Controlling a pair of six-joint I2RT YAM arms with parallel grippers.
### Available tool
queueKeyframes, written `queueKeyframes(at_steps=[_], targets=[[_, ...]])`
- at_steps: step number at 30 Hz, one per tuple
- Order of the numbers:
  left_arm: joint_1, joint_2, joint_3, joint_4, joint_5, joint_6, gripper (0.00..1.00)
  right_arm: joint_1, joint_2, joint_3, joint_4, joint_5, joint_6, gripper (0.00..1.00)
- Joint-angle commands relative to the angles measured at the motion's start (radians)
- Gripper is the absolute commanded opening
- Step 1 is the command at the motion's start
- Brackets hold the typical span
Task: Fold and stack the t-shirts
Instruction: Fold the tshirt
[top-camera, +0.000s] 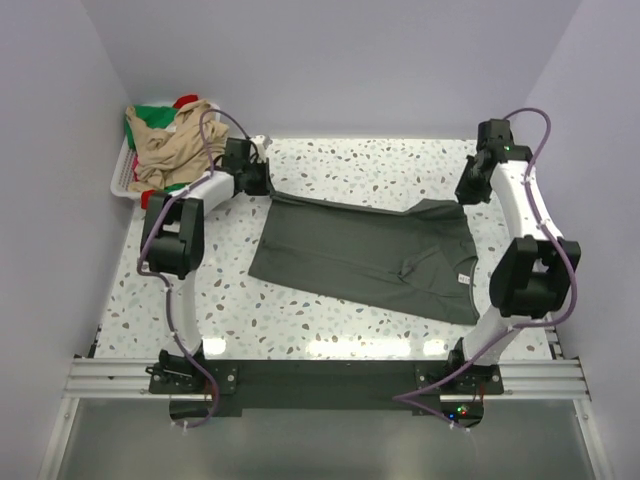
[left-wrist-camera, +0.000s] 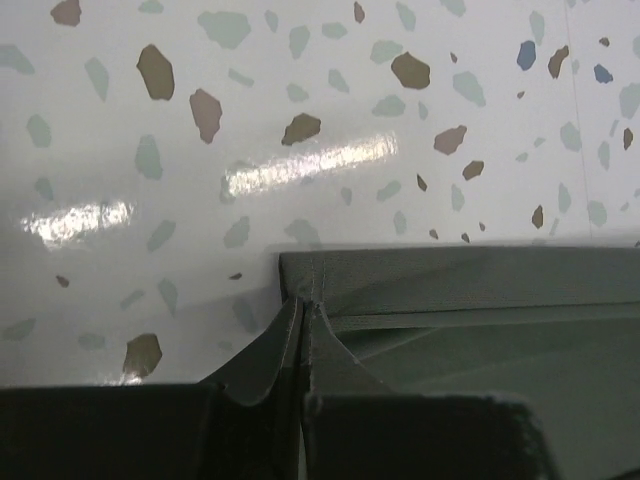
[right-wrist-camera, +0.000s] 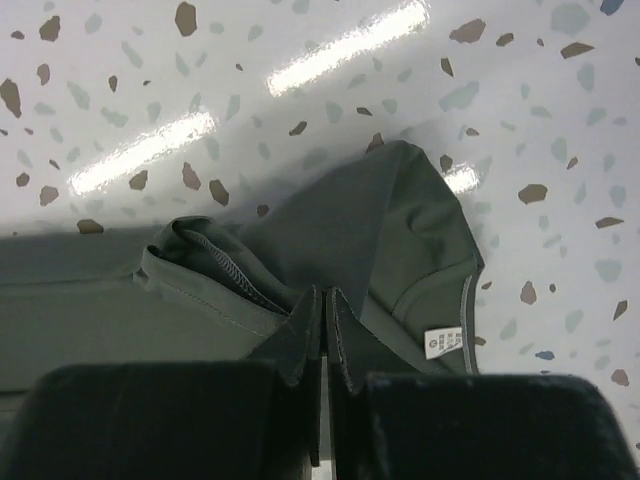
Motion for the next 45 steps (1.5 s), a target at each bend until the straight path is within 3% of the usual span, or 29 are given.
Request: queueKeyframes(at_steps=[1,11,22,25,26,27,28,29,32,33,38,45], targets=[[0.020,-0.127,-0.063,0.044,-0.005,0.038,0.00,-0.003,-0.140,-0.127,-0.020,-0.021,0.054,0.00],[0.020,-0.296,-0.262,0.057,-0.016,0.052,0.00,0.000,-0.436,-0.408,-0.066,-0.064,0.126,0.00],[0.019,-0.430,-0.470,0.073,0.036,0.046,0.00,0.003,-0.588,-0.603,-0.106,-0.050,0.140,0.00],[0.019,-0.482,-0.522,0.070,0.047,0.032,0.10,0.006,-0.608,-0.644,-0.124,-0.041,0.141,0.00],[0.019,-0.497,-0.537,0.064,0.044,0.027,0.19,0.007,-0.613,-0.654,-0.129,-0.035,0.140,0.00],[0.019,-0.515,-0.551,0.060,0.041,0.024,0.22,0.009,-0.618,-0.663,-0.136,-0.032,0.141,0.00],[0.019,-0.555,-0.580,0.060,0.038,0.015,0.27,0.010,-0.624,-0.680,-0.155,-0.030,0.141,0.05],[0.019,-0.574,-0.594,0.057,0.032,0.007,0.39,0.014,-0.628,-0.687,-0.162,-0.032,0.141,0.11],[0.017,-0.646,-0.629,0.042,0.021,-0.025,0.53,0.029,-0.653,-0.704,-0.188,-0.056,0.147,0.40],[0.014,-0.661,-0.637,0.042,0.024,-0.032,0.55,0.035,-0.659,-0.704,-0.195,-0.062,0.149,0.43],[-0.007,-0.678,-0.602,0.065,0.043,-0.078,0.60,0.038,-0.652,-0.680,-0.149,-0.096,0.149,0.51],[-0.049,-0.513,-0.441,0.100,0.087,-0.114,0.60,0.038,-0.497,-0.635,0.056,-0.176,0.143,0.51]])
